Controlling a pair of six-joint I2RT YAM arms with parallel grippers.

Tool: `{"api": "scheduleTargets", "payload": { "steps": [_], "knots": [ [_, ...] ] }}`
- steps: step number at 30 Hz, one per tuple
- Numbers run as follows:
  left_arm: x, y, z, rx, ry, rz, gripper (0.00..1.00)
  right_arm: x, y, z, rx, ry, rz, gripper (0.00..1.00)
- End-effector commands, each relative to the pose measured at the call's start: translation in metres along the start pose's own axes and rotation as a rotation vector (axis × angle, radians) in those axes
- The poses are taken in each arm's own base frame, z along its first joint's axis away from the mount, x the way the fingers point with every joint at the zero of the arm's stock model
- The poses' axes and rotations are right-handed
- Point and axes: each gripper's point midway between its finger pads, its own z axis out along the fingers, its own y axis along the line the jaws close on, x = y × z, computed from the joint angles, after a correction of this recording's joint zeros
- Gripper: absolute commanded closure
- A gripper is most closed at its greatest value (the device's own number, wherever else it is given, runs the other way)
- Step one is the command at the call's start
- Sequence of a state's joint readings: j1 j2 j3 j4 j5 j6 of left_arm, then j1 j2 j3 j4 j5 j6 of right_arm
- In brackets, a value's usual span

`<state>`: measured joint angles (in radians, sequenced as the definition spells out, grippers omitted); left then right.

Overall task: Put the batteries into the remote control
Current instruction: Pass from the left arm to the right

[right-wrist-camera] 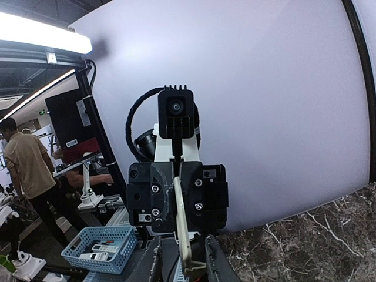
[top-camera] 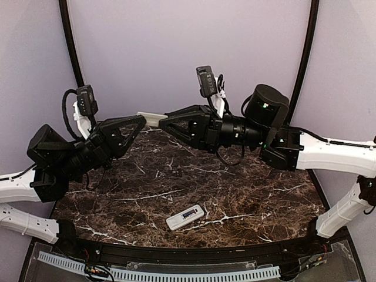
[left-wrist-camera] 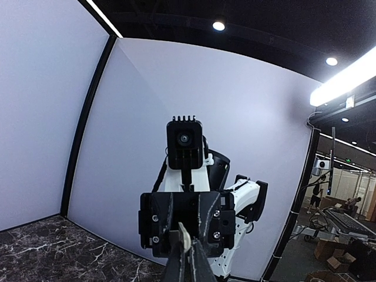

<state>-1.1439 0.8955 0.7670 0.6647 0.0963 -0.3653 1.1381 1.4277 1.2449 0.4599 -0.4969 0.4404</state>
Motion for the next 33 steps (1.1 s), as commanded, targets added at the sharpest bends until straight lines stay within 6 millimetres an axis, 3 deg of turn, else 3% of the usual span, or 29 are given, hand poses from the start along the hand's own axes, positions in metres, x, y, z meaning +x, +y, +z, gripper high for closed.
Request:
{"api": "scheduleTargets", "payload": {
  "steps": [1, 16, 26, 28, 29, 30, 31, 33],
  "knots": [
    [0.0, -0.002, -0.002, 0.01, -0.012, 0.008, 1.0, -0.012, 0.013, 0.005, -0.059, -0.026, -0.031, 0.8],
    [0.004, 0.0, -0.003, -0.001, -0.003, 0.013, 1.0, -0.008, 0.02, 0.01, -0.117, 0.006, -0.02, 0.99],
    [0.007, 0.004, -0.005, -0.021, 0.01, 0.019, 1.0, -0.008, 0.022, 0.008, -0.12, 0.012, -0.014, 1.0],
    [0.006, 0.005, -0.007, -0.03, 0.013, 0.039, 0.92, -0.008, 0.021, 0.007, -0.107, 0.019, -0.01, 1.0],
    [0.009, 0.007, -0.008, -0.041, 0.026, 0.062, 0.73, -0.009, 0.021, 0.006, -0.096, 0.022, -0.009, 1.0],
    [0.006, 0.006, -0.01, -0.045, 0.025, 0.08, 0.63, -0.008, 0.018, 0.005, -0.081, 0.032, -0.006, 1.0],
    [0.009, 0.01, -0.011, -0.067, 0.048, 0.119, 0.46, -0.007, 0.016, 0.004, -0.062, 0.042, -0.003, 1.0],
    [0.008, 0.017, -0.018, -0.116, 0.071, 0.181, 0.31, -0.003, 0.008, 0.0, -0.012, 0.074, 0.016, 1.0]
  ]
}}
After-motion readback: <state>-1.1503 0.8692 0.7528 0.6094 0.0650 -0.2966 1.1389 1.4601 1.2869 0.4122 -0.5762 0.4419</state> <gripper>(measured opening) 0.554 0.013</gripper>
